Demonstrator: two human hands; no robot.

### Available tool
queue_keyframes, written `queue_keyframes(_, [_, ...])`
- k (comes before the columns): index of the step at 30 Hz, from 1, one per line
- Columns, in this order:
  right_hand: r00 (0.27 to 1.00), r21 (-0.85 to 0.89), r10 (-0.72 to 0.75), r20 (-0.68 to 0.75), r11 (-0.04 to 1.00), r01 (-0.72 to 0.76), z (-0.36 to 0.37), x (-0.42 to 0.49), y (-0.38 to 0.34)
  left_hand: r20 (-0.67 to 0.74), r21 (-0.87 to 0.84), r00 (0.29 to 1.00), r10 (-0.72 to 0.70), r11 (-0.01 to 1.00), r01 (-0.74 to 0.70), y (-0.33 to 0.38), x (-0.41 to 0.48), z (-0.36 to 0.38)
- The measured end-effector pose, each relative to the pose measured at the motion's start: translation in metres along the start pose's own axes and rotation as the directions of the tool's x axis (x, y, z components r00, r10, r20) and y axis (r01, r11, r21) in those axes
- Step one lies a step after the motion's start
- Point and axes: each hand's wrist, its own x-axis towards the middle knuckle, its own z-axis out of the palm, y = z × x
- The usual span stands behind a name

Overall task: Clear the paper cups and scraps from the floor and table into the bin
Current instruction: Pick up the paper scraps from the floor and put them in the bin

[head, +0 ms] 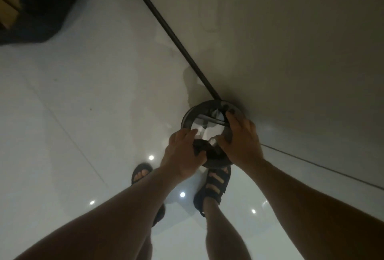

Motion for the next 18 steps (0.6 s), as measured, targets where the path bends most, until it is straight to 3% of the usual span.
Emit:
queue_keyframes(8, [0.993, 0.071, 0.106, -0.057, 0.992, -0.102, -0.131, -0.109, -0.073, -0.031, 0.201, 0.983, 0.179, 0.965, -0.169, 0.090, -0.077, -0.131])
queue_keyframes(18, [0.897, 0.253, 0.384, -0.220, 0.910, -0.328, -0.208, -0.319, -0.139, 0.163, 0.323, 0.907, 0.388, 0.848, -0.421, 0.187, -0.190, -0.244])
